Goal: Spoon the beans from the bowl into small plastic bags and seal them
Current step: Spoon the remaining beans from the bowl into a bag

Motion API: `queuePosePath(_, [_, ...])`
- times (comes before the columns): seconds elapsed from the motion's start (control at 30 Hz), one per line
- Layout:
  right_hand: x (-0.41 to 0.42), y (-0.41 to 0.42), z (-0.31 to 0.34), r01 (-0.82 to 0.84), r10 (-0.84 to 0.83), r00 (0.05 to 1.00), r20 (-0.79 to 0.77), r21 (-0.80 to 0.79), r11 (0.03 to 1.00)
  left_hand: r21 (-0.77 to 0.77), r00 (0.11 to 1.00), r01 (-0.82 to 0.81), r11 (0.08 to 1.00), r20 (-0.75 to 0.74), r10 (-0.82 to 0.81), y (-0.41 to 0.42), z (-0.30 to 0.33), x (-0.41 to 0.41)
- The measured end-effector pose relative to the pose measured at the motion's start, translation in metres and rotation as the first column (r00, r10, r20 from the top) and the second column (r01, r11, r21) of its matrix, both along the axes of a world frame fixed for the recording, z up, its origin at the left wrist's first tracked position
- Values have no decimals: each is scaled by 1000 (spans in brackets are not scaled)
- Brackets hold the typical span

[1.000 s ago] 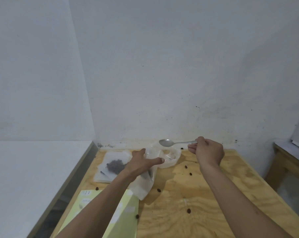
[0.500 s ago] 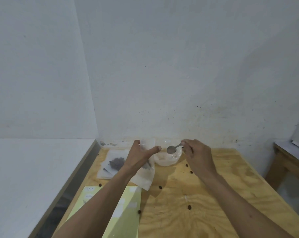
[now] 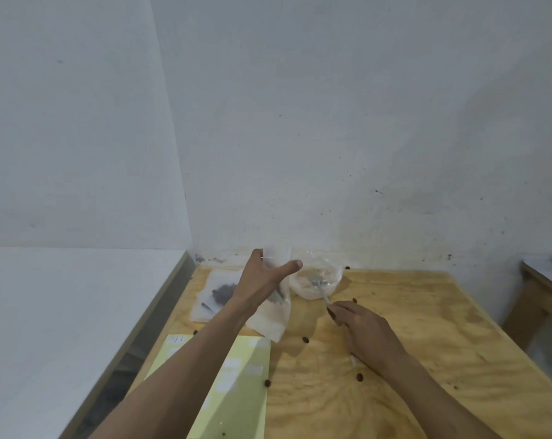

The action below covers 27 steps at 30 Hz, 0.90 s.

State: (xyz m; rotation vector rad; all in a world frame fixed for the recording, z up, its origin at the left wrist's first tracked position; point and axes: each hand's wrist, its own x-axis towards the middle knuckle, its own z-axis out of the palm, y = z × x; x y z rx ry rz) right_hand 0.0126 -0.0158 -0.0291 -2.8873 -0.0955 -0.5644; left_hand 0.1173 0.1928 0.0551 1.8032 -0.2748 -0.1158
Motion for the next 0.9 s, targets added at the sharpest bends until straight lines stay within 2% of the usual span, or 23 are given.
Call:
queuePosePath(0.07, [0,-2,7,35,-38,999,30,71,997,18,1000,6,1000,21,-6,-1,2,-3])
queuePosePath(0.2, [5,5,44,50,-128,975,183,381,923,87,996,3,996,87,-11,-7,5,-10])
queuePosePath(0.27, [6,15,74,25,-164,970,178,601,799,121,994,11,993,109,-24,-13,4,-13])
queuePosePath(0.33, [5,27,106,-1,-102,992,73,819,574,131,992,29,991,119,-44,-17,5,-18])
queuePosePath(0.37, [4,31,119,-8,-44,998,33,881,474,126,991,45,991,122,-61,-19,6,-21])
queuePosePath(0.4, [4,33,128,-8,2,1000,8,902,433,117,990,59,991,120,-73,-21,6,-23])
queuePosePath(0.43, [4,35,134,-11,36,999,-5,904,428,109,990,68,992,117,-80,-23,6,-24])
queuePosePath(0.5, [4,34,139,-15,50,999,-11,877,480,114,991,83,990,97,-94,-25,9,-25])
queuePosePath(0.7, [6,25,137,24,-81,996,28,814,581,97,973,219,971,49,-224,-16,19,-31])
queuePosePath(0.8, [10,18,137,34,-135,989,58,804,594,-9,984,149,989,102,-147,-11,22,-29])
queuePosePath(0.9, [13,13,140,31,-113,993,36,836,548,-150,993,70,986,108,-54,-6,22,-22])
